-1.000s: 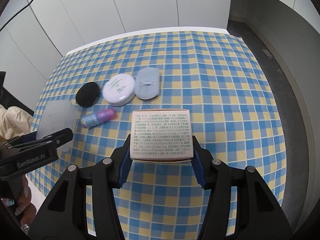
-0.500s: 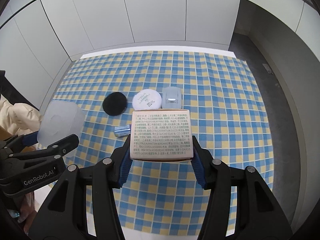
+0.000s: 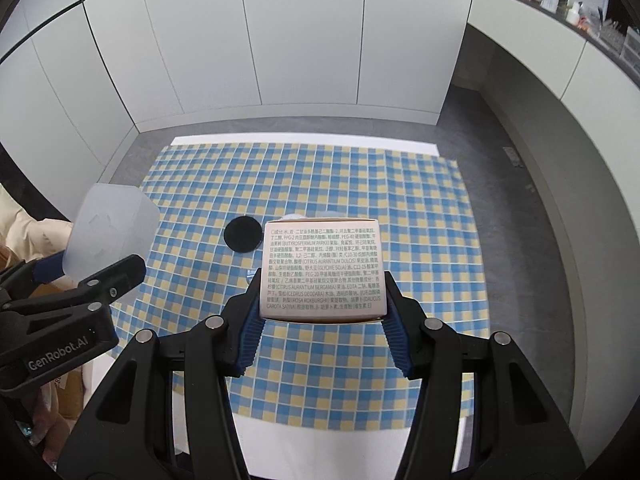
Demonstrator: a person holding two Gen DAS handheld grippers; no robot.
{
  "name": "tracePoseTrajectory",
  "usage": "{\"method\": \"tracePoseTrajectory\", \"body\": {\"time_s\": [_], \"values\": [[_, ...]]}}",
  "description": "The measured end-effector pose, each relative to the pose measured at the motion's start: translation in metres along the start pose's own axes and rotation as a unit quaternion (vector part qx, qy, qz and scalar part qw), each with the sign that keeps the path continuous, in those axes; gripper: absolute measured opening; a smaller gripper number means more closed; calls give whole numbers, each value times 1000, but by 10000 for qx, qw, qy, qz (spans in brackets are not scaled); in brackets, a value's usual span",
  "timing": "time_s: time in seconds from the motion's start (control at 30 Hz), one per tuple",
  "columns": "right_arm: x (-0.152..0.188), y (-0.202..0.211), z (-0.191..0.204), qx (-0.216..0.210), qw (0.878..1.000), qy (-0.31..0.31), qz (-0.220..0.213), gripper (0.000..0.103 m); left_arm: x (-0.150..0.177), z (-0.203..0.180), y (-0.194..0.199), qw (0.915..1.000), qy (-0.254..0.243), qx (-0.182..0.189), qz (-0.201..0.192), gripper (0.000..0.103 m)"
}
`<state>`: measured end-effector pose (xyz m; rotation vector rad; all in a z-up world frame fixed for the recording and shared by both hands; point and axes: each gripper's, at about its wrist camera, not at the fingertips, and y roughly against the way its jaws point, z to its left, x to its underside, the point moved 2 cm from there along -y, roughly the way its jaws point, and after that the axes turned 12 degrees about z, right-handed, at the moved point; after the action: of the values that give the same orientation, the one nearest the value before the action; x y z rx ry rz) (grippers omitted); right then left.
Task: Organize objects
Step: 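Lift the clear container with the left tool while the right tool lifts the beige box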
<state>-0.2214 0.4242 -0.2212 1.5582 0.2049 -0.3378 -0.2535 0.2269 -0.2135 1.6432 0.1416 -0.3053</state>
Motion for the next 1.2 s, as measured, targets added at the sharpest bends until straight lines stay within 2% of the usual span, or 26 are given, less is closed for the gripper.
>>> {"method": "tracePoseTrajectory", "body": {"time_s": [0.47, 0.97, 1.2], "values": [[-20, 78, -15, 129, 9996, -196, -172, 55, -18, -6, 92, 9988, -25, -155, -474, 81], [-38, 183, 2, 289, 9978, -16, -591, 55, -22, 0, 174, 9970, 81, -175, -744, 81], [-41, 211, 12, 355, 9962, 81, -792, 55, -23, 8, 206, 9955, 185, -164, -912, 81]]}}
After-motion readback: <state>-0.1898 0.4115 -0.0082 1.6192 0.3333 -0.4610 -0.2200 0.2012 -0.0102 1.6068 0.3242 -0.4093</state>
